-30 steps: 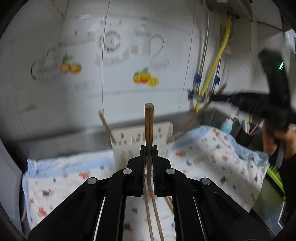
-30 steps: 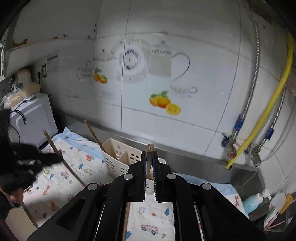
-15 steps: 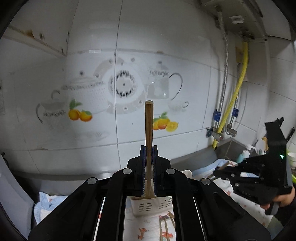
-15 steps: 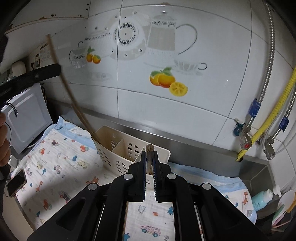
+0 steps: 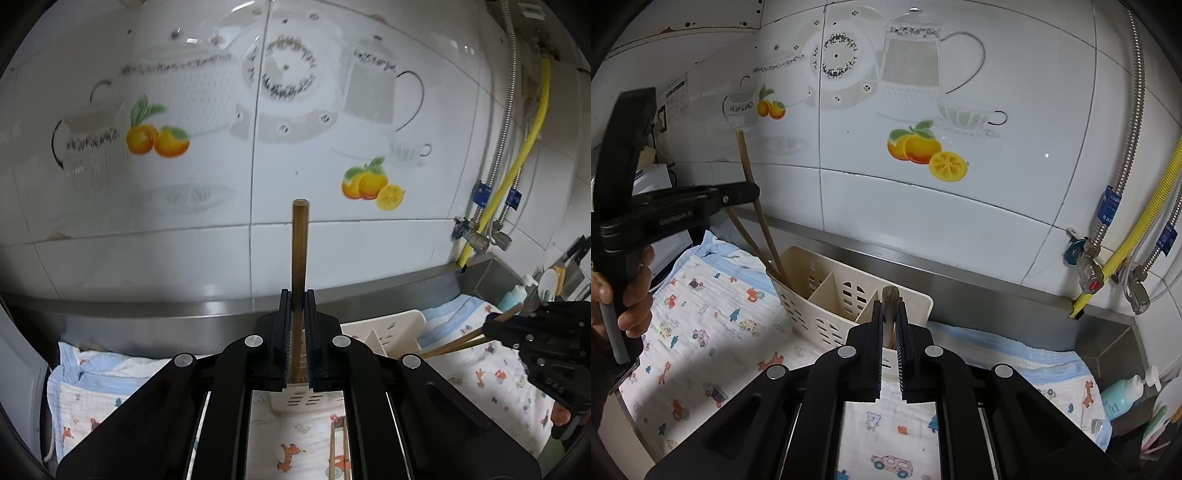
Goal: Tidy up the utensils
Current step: 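Drop the chopstick into the holder by opening the left gripper while the right gripper releases its chopstick, then move the left gripper back toward the remaining chopsticks while the right gripper approaches one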
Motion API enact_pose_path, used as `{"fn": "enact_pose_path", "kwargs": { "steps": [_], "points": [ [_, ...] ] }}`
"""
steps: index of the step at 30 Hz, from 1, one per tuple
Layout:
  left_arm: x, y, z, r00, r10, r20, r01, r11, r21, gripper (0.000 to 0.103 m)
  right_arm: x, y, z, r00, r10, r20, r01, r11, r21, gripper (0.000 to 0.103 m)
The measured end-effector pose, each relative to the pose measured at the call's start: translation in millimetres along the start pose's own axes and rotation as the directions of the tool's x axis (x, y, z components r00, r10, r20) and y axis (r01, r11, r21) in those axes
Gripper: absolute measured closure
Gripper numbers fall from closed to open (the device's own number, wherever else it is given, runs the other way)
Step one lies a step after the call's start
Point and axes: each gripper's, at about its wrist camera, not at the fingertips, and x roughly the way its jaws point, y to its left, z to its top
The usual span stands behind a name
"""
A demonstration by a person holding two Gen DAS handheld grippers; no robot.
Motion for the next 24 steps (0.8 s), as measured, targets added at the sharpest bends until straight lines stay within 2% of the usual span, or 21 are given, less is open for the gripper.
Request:
{"fn": "enact_pose_path", "kwargs": {
  "steps": [3, 5, 6, 8, 16, 20, 24],
  "points": [
    [3, 1, -2, 1.000, -0.011, -0.010, 0.011, 1.000, -0.005, 0.096, -5, -1, 0, 1.000, -0.004, 0.015, 0.004, 1.000, 0.005, 0.096],
    [3, -2, -2, 1.000, 0.009, -0.003, -0.009, 1.000, 0.011, 0.096, -9, -1, -1, 1.000, -0.008, 0.025, 0.008, 1.000, 0.007, 0.095],
    [1, -3, -3, 1.000, -0.006, 0.002, 0.006, 1.000, 0.013, 0.096, -11, -1, -1, 1.000, -0.010, 0.029, 0.010, 1.000, 0.008, 0.094],
    [-2, -5, 0, 1.000, -0.003, 0.008, 0.003, 1.000, 0.010, 0.096, -18, 0, -1, 0.999, -0.013, 0.042, 0.013, 1.000, 0.010, 0.088],
    [-45, -9, 2, 0.997, -0.016, 0.073, 0.015, 1.000, 0.013, 0.094, -59, 10, -18, 0.994, -0.015, 0.111, 0.014, 1.000, 0.016, 0.078],
    [-71, -6, -13, 0.997, -0.018, 0.078, 0.017, 1.000, 0.009, 0.094, -76, 21, -40, 0.992, 0.003, 0.123, -0.005, 1.000, 0.020, 0.078],
    [-92, -4, -45, 0.998, -0.020, 0.060, 0.020, 1.000, 0.015, 0.094, -82, 35, -71, 0.993, 0.024, 0.115, -0.026, 0.999, 0.022, 0.078]
  ]
}}
